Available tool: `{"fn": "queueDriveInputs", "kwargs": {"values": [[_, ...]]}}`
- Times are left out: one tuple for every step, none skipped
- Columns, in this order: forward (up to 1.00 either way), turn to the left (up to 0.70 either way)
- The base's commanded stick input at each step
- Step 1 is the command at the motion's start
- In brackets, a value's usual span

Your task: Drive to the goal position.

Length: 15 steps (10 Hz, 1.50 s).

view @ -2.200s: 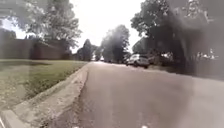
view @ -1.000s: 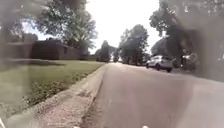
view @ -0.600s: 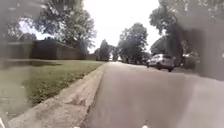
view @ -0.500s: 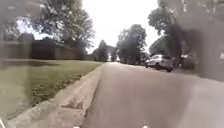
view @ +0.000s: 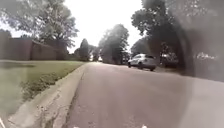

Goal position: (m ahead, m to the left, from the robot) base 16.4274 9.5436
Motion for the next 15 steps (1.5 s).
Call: {"fn": "queueDriveInputs", "kwargs": {"values": [[1.0, 0.0], [1.0, 0.0], [1.0, 0.0], [1.0, 0.0], [1.0, 0.0], [1.0, 0.12], [1.0, 0.3], [1.0, 0.4], [1.0, 0.4], [1.0, 0.4], [1.0, 0.02], [1.0, 0.0], [1.0, 0.0], [1.0, 0.0], [1.0, 0.0]]}}
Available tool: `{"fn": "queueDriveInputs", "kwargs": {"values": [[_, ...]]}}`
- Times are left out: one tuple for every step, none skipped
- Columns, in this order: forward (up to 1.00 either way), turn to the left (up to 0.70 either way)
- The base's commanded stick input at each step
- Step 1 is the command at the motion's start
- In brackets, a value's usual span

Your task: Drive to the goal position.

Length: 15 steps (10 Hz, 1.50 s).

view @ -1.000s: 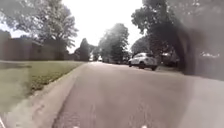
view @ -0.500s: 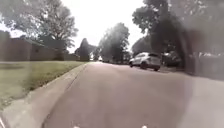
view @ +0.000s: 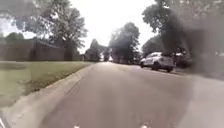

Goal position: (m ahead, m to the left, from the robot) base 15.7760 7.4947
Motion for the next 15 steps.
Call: {"fn": "queueDriveInputs", "kwargs": {"values": [[1.0, 0.0], [1.0, 0.0], [1.0, 0.0], [1.0, 0.0], [1.0, 0.0], [1.0, 0.0], [1.0, 0.0], [1.0, 0.0], [1.0, 0.0], [1.0, 0.0], [1.0, 0.28], [1.0, 0.4], [1.0, 0.38], [1.0, 0.08], [1.0, 0.02]]}}
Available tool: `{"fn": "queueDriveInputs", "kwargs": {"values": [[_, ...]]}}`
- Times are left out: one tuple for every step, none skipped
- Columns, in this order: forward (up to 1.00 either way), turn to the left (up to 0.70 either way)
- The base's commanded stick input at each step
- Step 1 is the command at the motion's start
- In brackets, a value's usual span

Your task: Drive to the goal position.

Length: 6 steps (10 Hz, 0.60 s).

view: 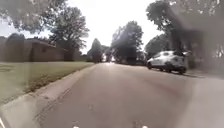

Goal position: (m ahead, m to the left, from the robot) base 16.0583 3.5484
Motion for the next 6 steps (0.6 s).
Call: {"fn": "queueDriveInputs", "kwargs": {"values": [[1.0, 0.0], [1.0, 0.0], [1.0, 0.0], [1.0, 0.0], [1.0, 0.0], [1.0, 0.0]]}}
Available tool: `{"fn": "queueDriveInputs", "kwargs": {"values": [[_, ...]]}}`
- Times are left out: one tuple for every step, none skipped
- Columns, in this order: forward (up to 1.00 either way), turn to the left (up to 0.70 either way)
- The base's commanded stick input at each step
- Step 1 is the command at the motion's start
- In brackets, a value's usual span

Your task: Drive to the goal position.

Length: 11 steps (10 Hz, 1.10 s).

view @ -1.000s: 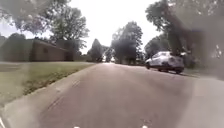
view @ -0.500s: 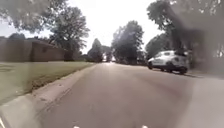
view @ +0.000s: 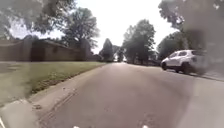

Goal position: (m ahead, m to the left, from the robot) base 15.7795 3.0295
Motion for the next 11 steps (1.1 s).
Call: {"fn": "queueDriveInputs", "kwargs": {"values": [[1.0, 0.0], [1.0, 0.0], [1.0, 0.0], [1.0, 0.0], [1.0, 0.0], [1.0, 0.0], [1.0, 0.0], [1.0, 0.0], [1.0, 0.0], [1.0, 0.0], [1.0, 0.0]]}}
